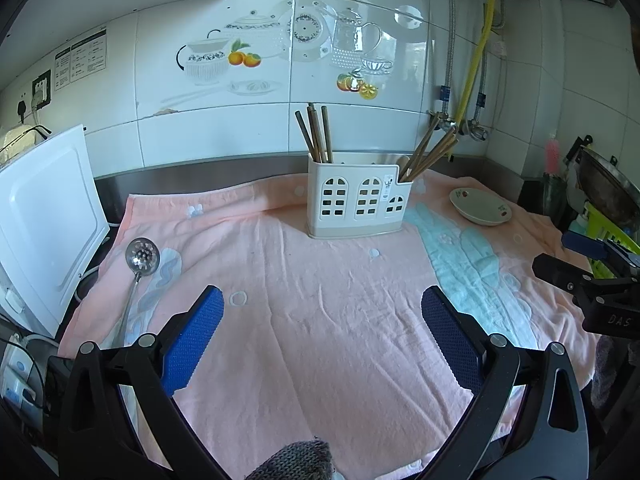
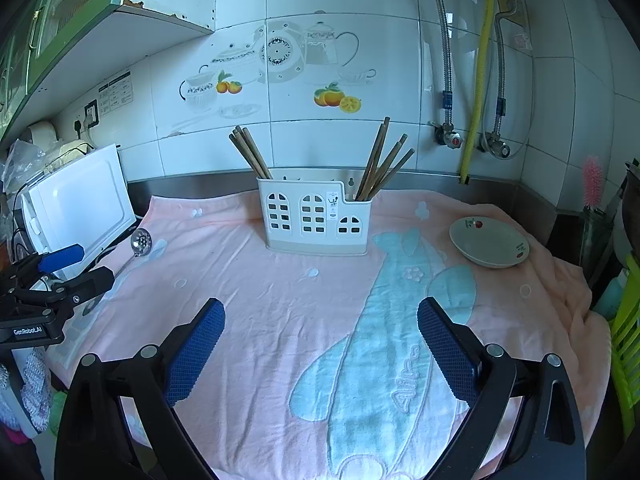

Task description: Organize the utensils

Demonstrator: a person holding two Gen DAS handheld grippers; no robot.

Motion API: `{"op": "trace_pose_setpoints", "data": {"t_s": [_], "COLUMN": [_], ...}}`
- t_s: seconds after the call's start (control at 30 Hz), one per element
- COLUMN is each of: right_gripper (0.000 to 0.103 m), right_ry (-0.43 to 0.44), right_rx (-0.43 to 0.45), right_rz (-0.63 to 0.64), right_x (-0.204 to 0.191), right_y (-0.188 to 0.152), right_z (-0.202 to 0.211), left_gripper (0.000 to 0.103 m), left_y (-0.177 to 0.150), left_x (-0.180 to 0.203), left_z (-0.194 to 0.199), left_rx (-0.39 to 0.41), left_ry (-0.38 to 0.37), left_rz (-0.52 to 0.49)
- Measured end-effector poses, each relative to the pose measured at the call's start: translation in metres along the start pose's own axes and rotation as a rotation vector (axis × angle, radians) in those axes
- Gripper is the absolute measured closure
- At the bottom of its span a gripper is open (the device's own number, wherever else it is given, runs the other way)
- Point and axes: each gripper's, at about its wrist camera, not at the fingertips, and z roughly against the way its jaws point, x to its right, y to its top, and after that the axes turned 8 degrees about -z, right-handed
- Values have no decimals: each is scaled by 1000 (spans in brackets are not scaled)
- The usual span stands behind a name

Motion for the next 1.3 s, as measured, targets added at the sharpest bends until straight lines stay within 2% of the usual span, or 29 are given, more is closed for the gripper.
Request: {"op": "trace_pose_setpoints", "data": {"t_s": [1.3], "right_gripper": [9], "right_ry": [5], "right_rx": [-8], "right_rz": [4], "right_x": [-4], "right_y": [-2], "right_z": [-4], "left_gripper": [5], "left_y": [-1], "left_x": [3], "left_z": [-7], "left_rx": [-13], "left_ry": [-16], "left_rz": [3]}}
